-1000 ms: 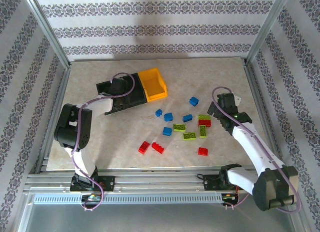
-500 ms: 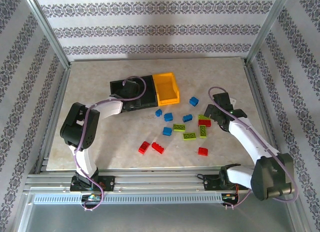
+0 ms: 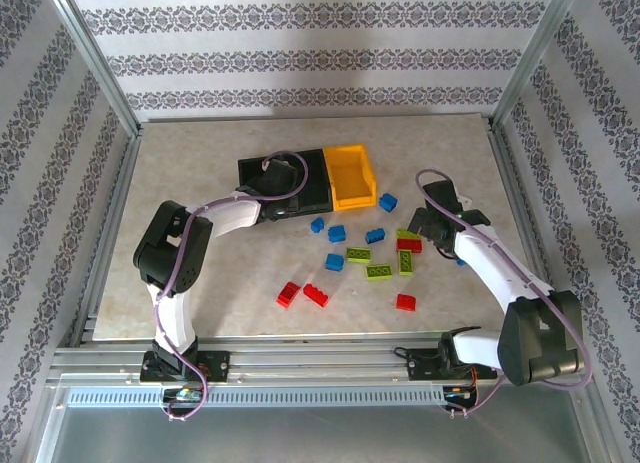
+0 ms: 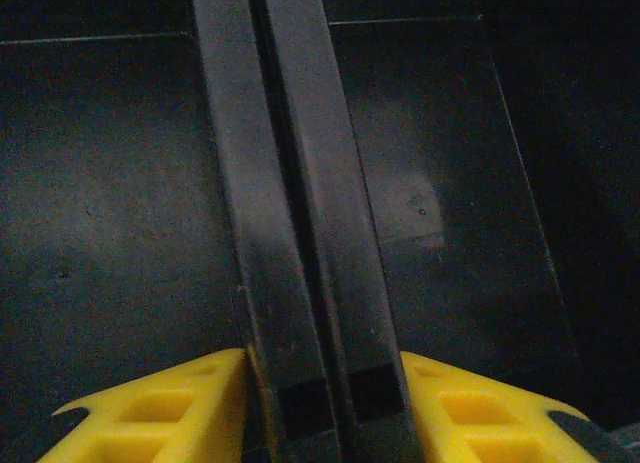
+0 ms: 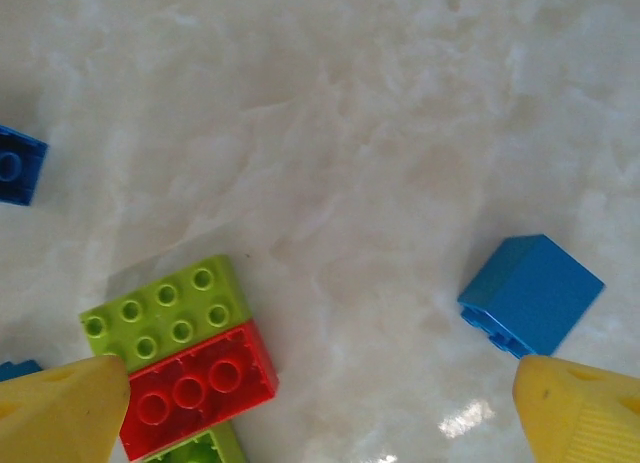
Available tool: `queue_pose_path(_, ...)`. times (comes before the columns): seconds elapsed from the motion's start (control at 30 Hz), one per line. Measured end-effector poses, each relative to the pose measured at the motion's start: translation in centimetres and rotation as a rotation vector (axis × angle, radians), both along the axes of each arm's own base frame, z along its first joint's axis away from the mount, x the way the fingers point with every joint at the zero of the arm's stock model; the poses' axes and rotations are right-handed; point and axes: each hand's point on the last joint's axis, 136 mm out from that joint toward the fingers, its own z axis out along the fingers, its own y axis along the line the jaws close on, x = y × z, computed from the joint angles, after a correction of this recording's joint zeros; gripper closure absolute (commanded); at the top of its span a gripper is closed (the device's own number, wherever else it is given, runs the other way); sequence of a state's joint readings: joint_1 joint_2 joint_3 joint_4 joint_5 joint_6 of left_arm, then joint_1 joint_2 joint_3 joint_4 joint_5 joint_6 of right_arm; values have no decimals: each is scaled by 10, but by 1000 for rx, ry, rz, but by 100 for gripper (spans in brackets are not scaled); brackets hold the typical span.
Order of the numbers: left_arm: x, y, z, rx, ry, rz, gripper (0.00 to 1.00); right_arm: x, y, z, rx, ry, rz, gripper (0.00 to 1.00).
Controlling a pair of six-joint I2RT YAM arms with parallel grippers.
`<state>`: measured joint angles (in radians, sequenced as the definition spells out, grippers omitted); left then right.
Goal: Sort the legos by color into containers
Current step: Move the container to the top-center of the table, then pick up the lego from the middle-right of the table.
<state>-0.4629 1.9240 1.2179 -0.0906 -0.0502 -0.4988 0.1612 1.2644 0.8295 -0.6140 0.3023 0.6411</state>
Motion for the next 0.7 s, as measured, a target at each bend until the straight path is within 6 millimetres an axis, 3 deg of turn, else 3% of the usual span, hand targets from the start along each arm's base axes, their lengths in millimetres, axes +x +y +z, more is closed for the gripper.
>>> queue_pose_path(0.13,-1,-2,0,-1,2,-5,54,-15,-23,5,10,-18,-90,2)
queue_pose_path(0.37,-2,-4,8,-15,-11,0,37,-48,-54,5,29,-17,-225,2)
queue_pose_path(0.57,-2,-5,50,-66,-85,1,23,-70,-68,-14,74,42,-308,2)
queue_pose_path(0.7,-5,-3,84,-98,-148,1,7,-79,-72,-26,125,64,-350,2)
